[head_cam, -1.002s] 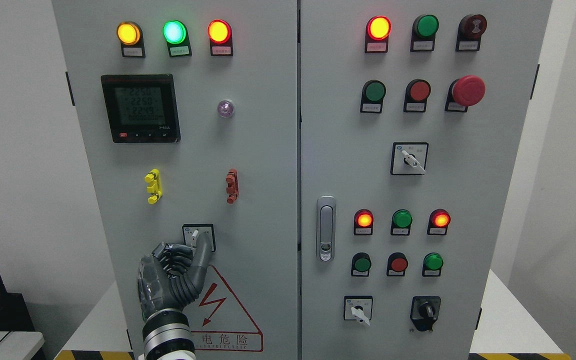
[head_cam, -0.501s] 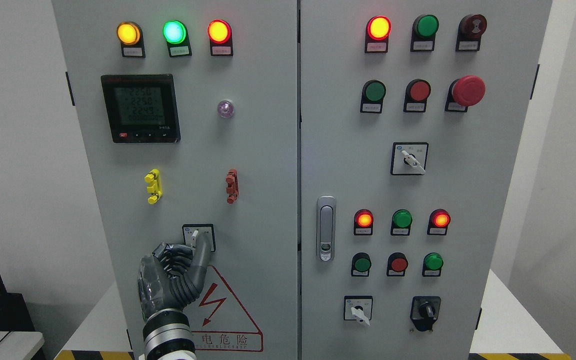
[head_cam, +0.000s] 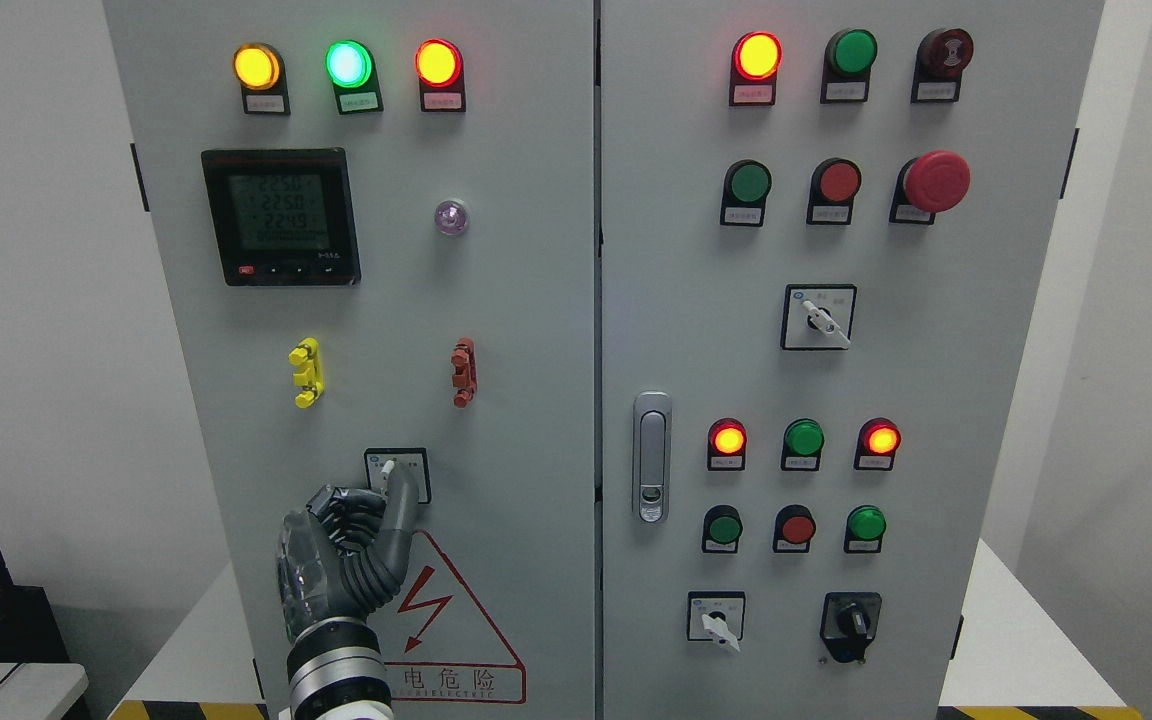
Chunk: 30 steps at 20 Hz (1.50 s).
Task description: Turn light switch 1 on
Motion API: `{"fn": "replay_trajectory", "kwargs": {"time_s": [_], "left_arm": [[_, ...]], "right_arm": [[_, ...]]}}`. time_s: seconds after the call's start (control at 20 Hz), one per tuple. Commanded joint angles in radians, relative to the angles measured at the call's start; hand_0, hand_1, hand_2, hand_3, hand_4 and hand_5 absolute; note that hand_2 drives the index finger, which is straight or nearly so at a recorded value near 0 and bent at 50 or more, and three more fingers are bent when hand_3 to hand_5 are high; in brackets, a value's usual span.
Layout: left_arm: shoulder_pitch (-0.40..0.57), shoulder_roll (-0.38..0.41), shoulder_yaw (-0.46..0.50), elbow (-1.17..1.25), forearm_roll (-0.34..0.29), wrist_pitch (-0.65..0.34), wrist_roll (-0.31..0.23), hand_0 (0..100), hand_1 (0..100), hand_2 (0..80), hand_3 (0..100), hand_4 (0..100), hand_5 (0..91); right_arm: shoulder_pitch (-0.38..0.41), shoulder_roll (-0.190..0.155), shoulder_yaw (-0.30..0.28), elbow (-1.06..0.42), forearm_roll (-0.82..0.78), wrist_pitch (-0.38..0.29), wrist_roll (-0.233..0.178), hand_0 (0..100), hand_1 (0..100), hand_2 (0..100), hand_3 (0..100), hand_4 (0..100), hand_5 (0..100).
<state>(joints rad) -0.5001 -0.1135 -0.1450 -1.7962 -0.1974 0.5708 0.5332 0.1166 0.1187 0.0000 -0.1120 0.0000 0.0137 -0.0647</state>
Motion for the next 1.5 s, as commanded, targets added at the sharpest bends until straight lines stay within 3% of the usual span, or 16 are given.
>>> {"fn": "replay_trajectory", "kwargs": {"time_s": [0.0,0.4,1.45], "left_arm": [[0.0,0.0,-0.002,0.0,0.001,0.0,-0.001,36,41,63.1,83,84,78.0],[-0.012,0.0,-0.002,0.001,0.0,0.0,-0.001,41,38,63.3,84,84,78.2],[-0.014,0.0,-0.005,0.008,0.0,0.003,-0.004,51,45,63.2,84,84,78.5]], "right_arm": [[0.0,0.001,0.017,0.0,-0.025,0.0,0.0,12,39,0,0,0,0],[0.0,-0.001,0.017,0.0,-0.025,0.0,0.0,12,39,0,0,0,0],[0.0,0.001,0.017,0.0,-0.025,0.0,0.0,12,39,0,0,0,0]]}}
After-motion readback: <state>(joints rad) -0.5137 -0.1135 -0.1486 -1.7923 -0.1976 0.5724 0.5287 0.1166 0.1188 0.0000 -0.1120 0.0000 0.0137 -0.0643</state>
